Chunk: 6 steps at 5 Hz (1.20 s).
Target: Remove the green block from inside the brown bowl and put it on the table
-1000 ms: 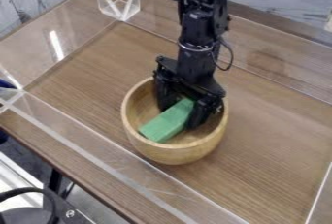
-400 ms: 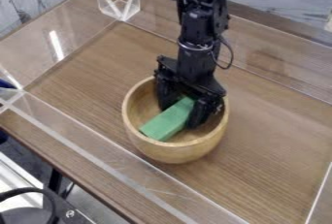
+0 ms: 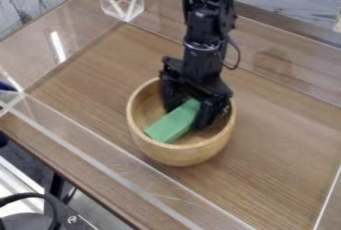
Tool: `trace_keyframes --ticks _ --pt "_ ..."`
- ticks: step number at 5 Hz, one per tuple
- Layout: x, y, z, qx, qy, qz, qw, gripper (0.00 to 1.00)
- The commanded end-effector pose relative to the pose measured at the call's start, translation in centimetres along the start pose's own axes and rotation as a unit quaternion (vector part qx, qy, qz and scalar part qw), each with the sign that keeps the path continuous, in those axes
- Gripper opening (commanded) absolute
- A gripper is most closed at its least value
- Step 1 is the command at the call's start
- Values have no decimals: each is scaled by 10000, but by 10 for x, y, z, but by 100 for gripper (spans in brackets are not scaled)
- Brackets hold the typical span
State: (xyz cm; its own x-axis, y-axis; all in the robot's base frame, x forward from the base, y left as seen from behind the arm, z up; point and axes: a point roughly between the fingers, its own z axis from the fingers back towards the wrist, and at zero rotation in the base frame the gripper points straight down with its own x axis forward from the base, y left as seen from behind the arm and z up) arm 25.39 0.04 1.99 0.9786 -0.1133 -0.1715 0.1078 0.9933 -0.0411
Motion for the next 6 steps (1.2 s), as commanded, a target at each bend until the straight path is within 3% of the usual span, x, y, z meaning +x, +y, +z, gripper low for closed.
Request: trace_keyframes --ticks 1,6 --pt "-1 2 -17 -80 242 -132 9996 100" --pt "-2 5 -18 -81 422 -105 9990 100"
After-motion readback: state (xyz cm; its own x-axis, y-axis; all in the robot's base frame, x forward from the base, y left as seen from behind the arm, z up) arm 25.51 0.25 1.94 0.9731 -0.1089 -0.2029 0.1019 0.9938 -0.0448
